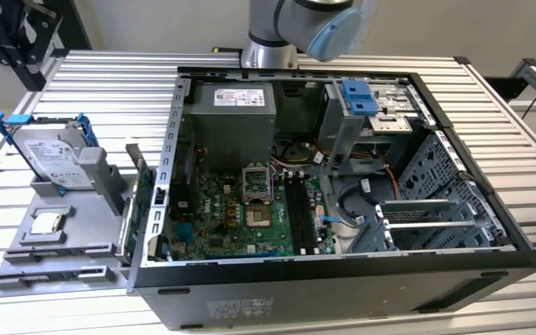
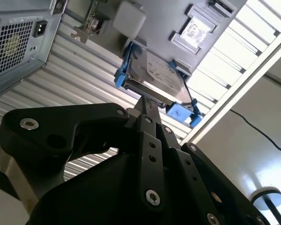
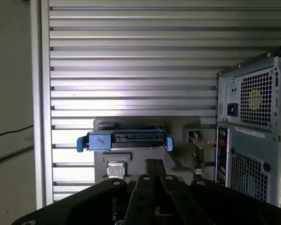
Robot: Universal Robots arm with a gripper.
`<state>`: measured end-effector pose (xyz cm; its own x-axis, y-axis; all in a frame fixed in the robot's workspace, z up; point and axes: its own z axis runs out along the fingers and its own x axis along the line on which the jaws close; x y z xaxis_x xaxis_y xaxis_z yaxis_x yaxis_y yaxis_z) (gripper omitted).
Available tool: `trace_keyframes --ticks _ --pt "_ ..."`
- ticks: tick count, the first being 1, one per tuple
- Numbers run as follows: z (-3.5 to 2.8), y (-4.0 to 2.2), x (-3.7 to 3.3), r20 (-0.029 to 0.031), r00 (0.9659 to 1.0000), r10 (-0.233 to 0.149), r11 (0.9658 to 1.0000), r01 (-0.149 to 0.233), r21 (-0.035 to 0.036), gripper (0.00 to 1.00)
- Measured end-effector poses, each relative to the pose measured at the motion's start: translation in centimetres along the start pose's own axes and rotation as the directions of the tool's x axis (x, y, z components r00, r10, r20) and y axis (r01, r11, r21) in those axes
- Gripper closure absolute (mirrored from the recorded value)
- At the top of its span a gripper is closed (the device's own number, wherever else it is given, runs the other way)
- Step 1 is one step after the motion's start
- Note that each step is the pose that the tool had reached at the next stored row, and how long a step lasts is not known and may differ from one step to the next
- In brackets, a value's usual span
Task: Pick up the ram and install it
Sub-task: 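Reach for the ram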
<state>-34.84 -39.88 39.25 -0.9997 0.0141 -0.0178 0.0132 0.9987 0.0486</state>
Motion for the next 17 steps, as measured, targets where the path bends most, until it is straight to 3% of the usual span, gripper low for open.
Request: trace_keyframes --ticks 17 --pt "-0.03 -0.03 2.51 -0.0030 0.9980 -0.064 0.9980 0.064 -0.0013 1.00"
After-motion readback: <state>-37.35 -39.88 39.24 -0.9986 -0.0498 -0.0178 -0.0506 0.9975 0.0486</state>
